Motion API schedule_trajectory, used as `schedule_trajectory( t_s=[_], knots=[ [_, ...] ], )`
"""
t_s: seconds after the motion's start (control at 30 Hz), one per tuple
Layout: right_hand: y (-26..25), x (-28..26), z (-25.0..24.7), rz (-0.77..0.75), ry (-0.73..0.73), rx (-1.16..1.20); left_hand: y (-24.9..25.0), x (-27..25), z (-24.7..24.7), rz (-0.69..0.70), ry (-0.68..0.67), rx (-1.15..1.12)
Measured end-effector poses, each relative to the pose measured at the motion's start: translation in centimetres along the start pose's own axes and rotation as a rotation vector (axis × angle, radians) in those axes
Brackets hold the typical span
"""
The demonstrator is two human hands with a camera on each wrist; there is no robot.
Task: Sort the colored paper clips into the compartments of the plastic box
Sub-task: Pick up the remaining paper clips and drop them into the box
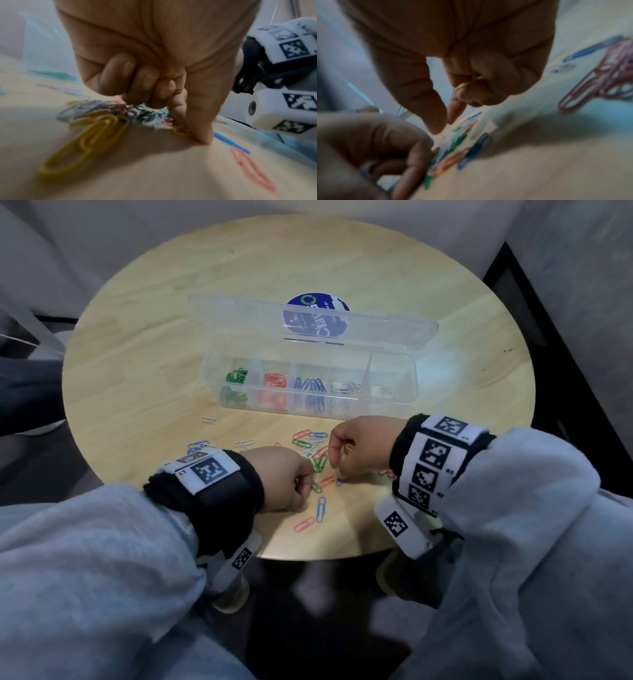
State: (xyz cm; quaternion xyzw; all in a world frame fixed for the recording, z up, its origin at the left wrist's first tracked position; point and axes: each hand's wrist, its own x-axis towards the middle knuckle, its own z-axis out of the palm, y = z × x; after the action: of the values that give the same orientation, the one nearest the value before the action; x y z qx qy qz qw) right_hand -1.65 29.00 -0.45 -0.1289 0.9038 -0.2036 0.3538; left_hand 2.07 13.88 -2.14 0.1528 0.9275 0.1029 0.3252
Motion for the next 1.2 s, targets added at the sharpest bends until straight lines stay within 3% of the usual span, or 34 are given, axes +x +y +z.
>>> schedule_trajectory(
  t_s=[0.13, 0.4, 0.57, 0.83, 0.93, 1.07, 1.2],
  knots=[
    [-0.7, 0.5, 0.4, -0.024, -0.004, -0.188, -0.7, 0.1, -0.4, 0.003, -0.021, -0.122],
    [-1.2, 1.7, 1.0, -0.062, -0.062, -0.418, -1.9, -0.5, -2.1, -0.02, 0.069, -0.578],
    [-0.7, 1.2, 0.8, -0.086, -0.105, -0.415, -2.3, -0.5, -2.8, -0.018, 0.115, -0.747],
    [0.9, 0.0, -1.3, -0.104, 0.01, -0.149, -2.5, -0.3, -3.1, -0.093, 0.142, -0.959],
    [1.3, -0.7, -2.1, -0.066, -0.021, -0.022, -2.4, -0.3, -3.3, -0.111, 0.152, -1.057],
    [1.8, -1.4, -3.0, -0.104, -0.054, 0.338, -1.8, -0.5, -3.6, -0.096, 0.172, -1.235],
    [2.6, -2.4, -5.2, -0.138, 0.012, 0.754, -1.1, -0.7, -4.2, -0.095, 0.203, -1.421]
  ],
)
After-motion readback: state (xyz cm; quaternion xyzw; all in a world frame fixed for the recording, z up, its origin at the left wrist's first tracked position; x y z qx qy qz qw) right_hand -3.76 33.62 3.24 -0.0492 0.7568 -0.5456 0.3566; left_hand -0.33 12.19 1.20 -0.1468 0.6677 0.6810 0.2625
